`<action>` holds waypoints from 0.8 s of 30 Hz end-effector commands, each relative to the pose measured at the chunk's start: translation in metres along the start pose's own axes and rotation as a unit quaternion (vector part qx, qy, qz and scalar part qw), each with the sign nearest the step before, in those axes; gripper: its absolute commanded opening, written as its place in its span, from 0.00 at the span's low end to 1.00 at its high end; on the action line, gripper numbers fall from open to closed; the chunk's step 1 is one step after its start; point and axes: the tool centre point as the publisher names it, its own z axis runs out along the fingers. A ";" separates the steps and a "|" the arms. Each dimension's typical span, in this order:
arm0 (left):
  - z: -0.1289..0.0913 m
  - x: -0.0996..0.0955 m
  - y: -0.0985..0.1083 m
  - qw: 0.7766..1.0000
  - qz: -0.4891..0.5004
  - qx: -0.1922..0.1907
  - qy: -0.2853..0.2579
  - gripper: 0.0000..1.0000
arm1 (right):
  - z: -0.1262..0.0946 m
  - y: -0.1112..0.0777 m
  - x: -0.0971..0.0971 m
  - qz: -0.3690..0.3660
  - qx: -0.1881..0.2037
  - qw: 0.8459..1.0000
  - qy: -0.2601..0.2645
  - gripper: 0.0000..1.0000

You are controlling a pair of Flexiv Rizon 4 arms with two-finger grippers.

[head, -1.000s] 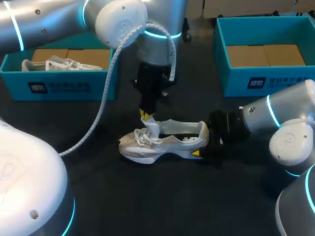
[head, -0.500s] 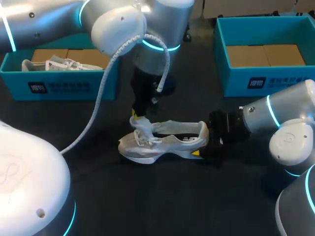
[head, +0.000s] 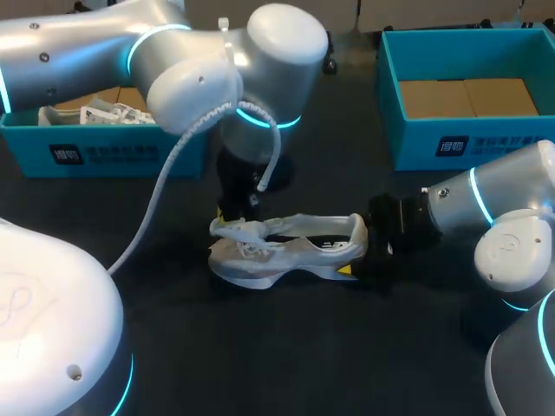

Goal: Take the shoe out of the shoebox, open the shoe tongue, remove and reinsert the insole, then place the shoe into the shoebox

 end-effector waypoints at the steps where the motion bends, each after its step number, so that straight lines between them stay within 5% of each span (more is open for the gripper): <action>1: 0.018 -0.001 -0.002 1.000 -0.007 -0.002 -0.003 0.00 | 0.003 -0.001 0.001 0.000 0.001 1.000 -0.001 0.00; 10: 0.044 0.000 -0.006 1.000 -0.013 -0.003 -0.023 0.00 | 0.003 -0.001 0.001 0.000 0.001 1.000 -0.001 0.00; 16: 0.053 0.000 -0.008 0.999 -0.027 -0.008 -0.028 0.31 | 0.003 -0.001 0.001 0.000 0.001 1.000 -0.001 0.00; 18: 0.053 0.001 -0.006 0.999 -0.028 -0.006 -0.026 0.50 | 0.003 -0.001 0.001 0.000 0.001 1.000 -0.001 0.00; 21: 0.047 0.001 -0.004 0.999 -0.034 0.000 -0.018 0.94 | 0.003 -0.001 0.001 0.000 0.001 1.000 -0.001 0.00; 24: 0.040 0.000 -0.003 0.999 -0.035 0.006 -0.012 1.00 | 0.003 -0.001 0.001 0.000 0.001 1.000 -0.001 0.00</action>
